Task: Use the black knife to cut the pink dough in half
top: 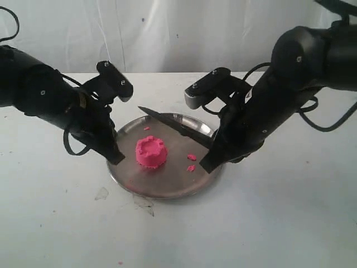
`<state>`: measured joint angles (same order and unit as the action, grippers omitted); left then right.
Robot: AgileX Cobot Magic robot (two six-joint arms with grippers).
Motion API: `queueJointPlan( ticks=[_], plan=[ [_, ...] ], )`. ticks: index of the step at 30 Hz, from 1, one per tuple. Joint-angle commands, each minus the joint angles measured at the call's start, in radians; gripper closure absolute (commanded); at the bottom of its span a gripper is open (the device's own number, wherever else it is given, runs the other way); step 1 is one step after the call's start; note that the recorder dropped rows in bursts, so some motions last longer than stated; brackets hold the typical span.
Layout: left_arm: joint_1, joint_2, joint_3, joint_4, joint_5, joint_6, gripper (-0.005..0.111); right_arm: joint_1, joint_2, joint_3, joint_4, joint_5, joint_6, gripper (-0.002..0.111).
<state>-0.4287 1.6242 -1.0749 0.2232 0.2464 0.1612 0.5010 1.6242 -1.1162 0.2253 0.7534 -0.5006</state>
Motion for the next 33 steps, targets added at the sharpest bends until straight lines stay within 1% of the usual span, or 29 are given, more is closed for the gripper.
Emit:
queueJointPlan(
  ticks=[1, 3, 5, 6, 8, 9, 10, 11, 13, 15, 17, 21, 25, 28, 30, 33],
  plan=[
    [0.011, -0.001, -0.002, 0.126, -0.109, -0.010, 0.107, 0.004, 0.054, -0.006, 0.067, -0.023, -0.109, 0.108],
    [0.050, 0.012, -0.017, 0.124, -0.180, -0.092, 0.107, 0.004, 0.073, -0.016, 0.094, -0.027, -0.121, 0.108],
    [0.113, 0.051, -0.058, 0.108, -0.177, -0.272, 0.107, 0.004, 0.088, -0.016, 0.094, -0.050, -0.125, 0.108],
    [0.139, 0.079, -0.087, 0.086, -0.132, -0.337, 0.107, 0.004, 0.107, -0.016, 0.088, -0.075, -0.125, 0.108],
    [0.148, 0.130, -0.163, 0.047, 0.004, -0.337, 0.107, 0.004, 0.144, -0.016, 0.088, -0.119, -0.129, 0.108],
    [0.146, 0.137, -0.195, 0.002, 0.048, -0.305, 0.107, 0.004, 0.150, -0.017, 0.088, -0.124, -0.132, 0.108],
    [0.142, 0.142, -0.225, -0.068, 0.094, -0.231, 0.107, 0.004, 0.158, -0.019, 0.088, -0.128, -0.132, 0.108],
    [0.136, 0.147, -0.252, -0.132, 0.151, -0.148, 0.107, 0.004, 0.167, -0.024, 0.088, -0.125, -0.134, 0.108],
    [0.137, 0.160, -0.321, -0.326, 0.288, 0.085, 0.107, 0.004, 0.180, -0.031, 0.088, -0.123, -0.136, 0.108],
    [0.137, 0.175, -0.382, -0.476, 0.418, 0.238, 0.107, 0.004, 0.188, -0.037, 0.090, -0.121, -0.136, 0.108],
    [0.137, 0.184, -0.415, -0.557, 0.493, 0.305, 0.107, 0.004, 0.194, -0.040, 0.092, -0.114, -0.136, 0.108],
    [0.137, 0.184, -0.415, -0.595, 0.470, 0.314, 0.107, 0.004, 0.194, -0.040, 0.092, -0.098, -0.131, 0.108],
    [0.137, 0.184, -0.388, -0.642, 0.407, 0.314, 0.107, 0.004, 0.194, -0.040, 0.092, -0.104, -0.132, 0.108],
    [0.137, 0.184, -0.368, -0.647, 0.327, 0.314, 0.107, 0.004, 0.194, -0.040, 0.092, -0.110, -0.132, 0.108],
    [0.137, 0.184, -0.342, -0.647, 0.240, 0.314, 0.107, 0.004, 0.194, -0.040, 0.092, -0.116, -0.132, 0.108],
    [0.137, 0.184, -0.319, -0.652, 0.216, 0.314, 0.107, 0.004, 0.199, -0.040, 0.092, -0.145, -0.132, 0.108]
  ],
)
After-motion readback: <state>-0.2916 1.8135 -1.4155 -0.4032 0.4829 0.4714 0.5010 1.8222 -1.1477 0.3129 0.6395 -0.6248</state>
